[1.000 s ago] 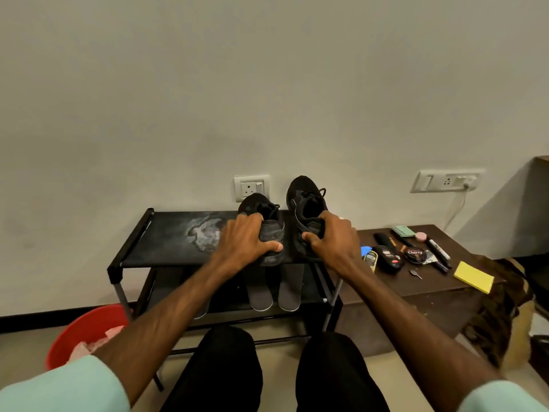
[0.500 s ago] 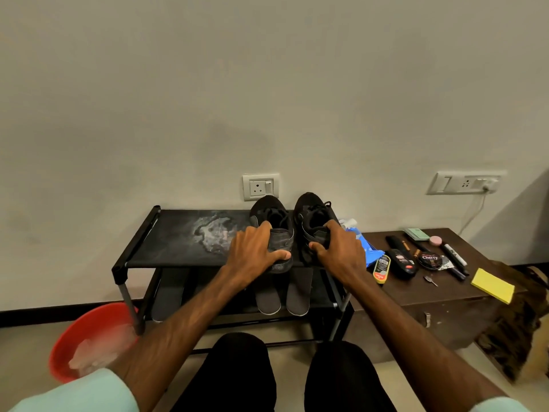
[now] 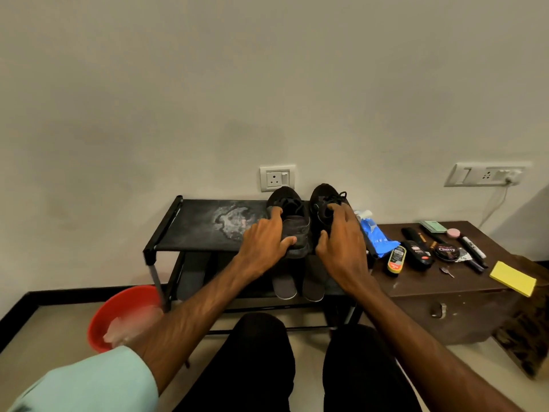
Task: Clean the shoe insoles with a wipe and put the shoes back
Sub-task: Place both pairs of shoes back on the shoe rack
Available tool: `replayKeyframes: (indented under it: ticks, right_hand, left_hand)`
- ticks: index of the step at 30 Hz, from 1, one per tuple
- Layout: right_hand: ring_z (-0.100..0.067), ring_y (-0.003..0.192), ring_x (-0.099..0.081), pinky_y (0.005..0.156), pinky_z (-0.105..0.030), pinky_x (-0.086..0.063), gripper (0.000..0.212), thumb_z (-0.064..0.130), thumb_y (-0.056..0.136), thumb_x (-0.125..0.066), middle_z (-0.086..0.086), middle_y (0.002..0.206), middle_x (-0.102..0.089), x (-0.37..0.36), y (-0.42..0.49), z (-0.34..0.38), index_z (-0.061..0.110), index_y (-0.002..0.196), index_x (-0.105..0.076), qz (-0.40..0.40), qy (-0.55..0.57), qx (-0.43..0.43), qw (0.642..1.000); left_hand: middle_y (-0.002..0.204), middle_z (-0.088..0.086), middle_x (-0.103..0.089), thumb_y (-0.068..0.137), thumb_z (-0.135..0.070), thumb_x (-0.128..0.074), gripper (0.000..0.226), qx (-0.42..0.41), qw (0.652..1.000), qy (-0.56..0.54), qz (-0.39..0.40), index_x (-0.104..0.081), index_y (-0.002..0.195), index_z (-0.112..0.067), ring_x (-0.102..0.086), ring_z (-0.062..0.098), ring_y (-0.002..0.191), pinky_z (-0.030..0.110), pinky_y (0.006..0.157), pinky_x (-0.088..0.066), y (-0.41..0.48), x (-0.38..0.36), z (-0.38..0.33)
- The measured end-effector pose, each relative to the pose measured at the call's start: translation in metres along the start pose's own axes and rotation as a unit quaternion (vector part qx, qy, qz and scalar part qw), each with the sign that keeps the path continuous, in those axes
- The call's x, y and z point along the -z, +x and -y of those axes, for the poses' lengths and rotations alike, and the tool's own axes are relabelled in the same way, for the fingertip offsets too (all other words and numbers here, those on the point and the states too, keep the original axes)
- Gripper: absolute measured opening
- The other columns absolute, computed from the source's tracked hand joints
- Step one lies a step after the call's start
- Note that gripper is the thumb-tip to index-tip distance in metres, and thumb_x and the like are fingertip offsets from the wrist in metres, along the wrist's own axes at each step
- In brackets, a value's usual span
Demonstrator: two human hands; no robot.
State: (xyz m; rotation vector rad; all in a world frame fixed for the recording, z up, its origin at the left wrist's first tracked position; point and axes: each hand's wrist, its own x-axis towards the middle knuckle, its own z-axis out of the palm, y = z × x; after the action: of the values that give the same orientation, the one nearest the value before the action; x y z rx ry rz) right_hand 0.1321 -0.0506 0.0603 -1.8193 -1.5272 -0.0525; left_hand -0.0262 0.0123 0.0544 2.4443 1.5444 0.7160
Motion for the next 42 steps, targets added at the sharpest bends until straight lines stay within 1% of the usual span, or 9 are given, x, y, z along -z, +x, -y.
replayKeyframes:
  ticks: [4,9,15,20,22,25,30,36,42]
  right_hand:
    - [-0.030,0.144,-0.040,0.116,-0.044,-0.039,0.050,-0.003,0.086,-0.060,-0.017,0.151,-0.045,0.002,-0.022,0.044,0.008,0.135,-0.056,-0.040,0.032,0.090,0.995]
    - [-0.029,0.136,-0.048,0.110,-0.045,-0.044,0.044,-0.003,0.085,-0.062,-0.014,0.145,-0.051,-0.020,-0.052,0.108,0.006,0.129,-0.060,0.043,0.070,0.153,0.985]
    - [-0.022,0.101,-0.057,0.079,-0.029,-0.046,0.024,0.001,0.088,-0.059,-0.005,0.112,-0.060,-0.082,-0.085,0.166,0.012,0.109,-0.062,0.142,0.099,0.183,0.968]
    - [-0.027,0.090,-0.062,0.068,-0.033,-0.043,0.018,0.005,0.083,-0.058,-0.003,0.097,-0.065,-0.148,-0.116,0.188,0.018,0.095,-0.060,0.317,0.090,0.137,0.934]
    - [-0.035,0.090,-0.065,0.068,-0.035,-0.047,0.017,0.005,0.080,-0.060,-0.010,0.096,-0.071,-0.176,-0.128,0.192,0.013,0.094,-0.065,0.385,0.083,0.145,0.908]
    - [-0.034,0.097,-0.070,0.082,-0.038,-0.055,0.029,0.001,0.077,-0.064,-0.013,0.103,-0.076,-0.227,-0.152,0.201,0.006,0.104,-0.075,0.507,0.068,0.175,0.842]
    - [-0.029,0.103,-0.069,0.084,-0.029,-0.051,0.028,0.005,0.084,-0.072,-0.012,0.112,-0.073,-0.310,-0.204,0.202,0.008,0.111,-0.074,0.650,0.029,0.189,0.735]
    - [-0.030,0.136,-0.050,0.112,-0.036,-0.043,0.062,0.016,0.091,-0.074,-0.013,0.151,-0.048,-0.386,-0.269,0.187,0.014,0.147,-0.048,0.758,-0.091,0.233,0.602]
    - [-0.033,0.133,-0.053,0.106,-0.043,-0.049,0.072,0.010,0.090,-0.072,-0.016,0.151,-0.048,-0.425,-0.307,0.176,0.011,0.153,-0.038,0.795,-0.172,0.287,0.506]
  left_hand:
    - [0.117,0.009,-0.068,0.092,-0.043,-0.066,0.053,-0.013,0.999,0.000,-0.037,-0.044,0.131,-0.017,-0.065,0.030,0.106,0.040,0.084,-0.050,-0.019,0.023,0.021]
    - [0.121,0.005,-0.067,0.091,-0.039,-0.066,0.036,0.028,0.998,0.029,-0.054,-0.058,0.121,-0.022,-0.063,0.030,0.108,0.039,0.084,-0.049,-0.049,0.061,0.073]
    - [0.109,0.001,-0.069,0.089,-0.041,-0.065,0.019,0.111,0.993,0.039,-0.009,-0.062,0.104,-0.029,-0.064,0.030,0.103,0.042,0.085,-0.051,-0.097,0.090,0.142]
    - [0.101,0.008,-0.069,0.085,-0.045,-0.063,0.024,0.192,0.975,0.063,0.089,-0.065,0.093,-0.023,-0.066,0.035,0.097,0.043,0.085,-0.053,-0.144,0.079,0.198]
    - [0.109,0.013,-0.068,0.084,-0.047,-0.059,0.036,0.213,0.966,0.076,0.123,-0.066,0.104,-0.018,-0.064,0.038,0.104,0.045,0.088,-0.053,-0.166,0.065,0.222]
    - [0.125,0.013,-0.063,0.088,-0.040,-0.065,0.043,0.266,0.942,0.100,0.177,-0.060,0.124,-0.018,-0.059,0.037,0.117,0.045,0.096,-0.046,-0.207,0.034,0.265]
    - [0.119,0.009,-0.064,0.088,-0.035,-0.068,0.030,0.358,0.895,0.074,0.255,-0.061,0.114,-0.021,-0.065,0.034,0.109,0.034,0.076,-0.044,-0.284,-0.022,0.317]
    - [0.116,0.012,-0.068,0.090,-0.024,-0.063,0.028,0.478,0.830,0.023,0.286,-0.065,0.114,-0.010,-0.065,0.031,0.111,0.035,0.083,-0.051,-0.362,-0.078,0.353]
    - [0.140,0.017,-0.050,0.090,-0.028,-0.066,0.058,0.636,0.688,0.021,0.350,-0.038,0.139,-0.014,-0.049,0.035,0.129,0.046,0.103,-0.043,-0.432,-0.130,0.354]
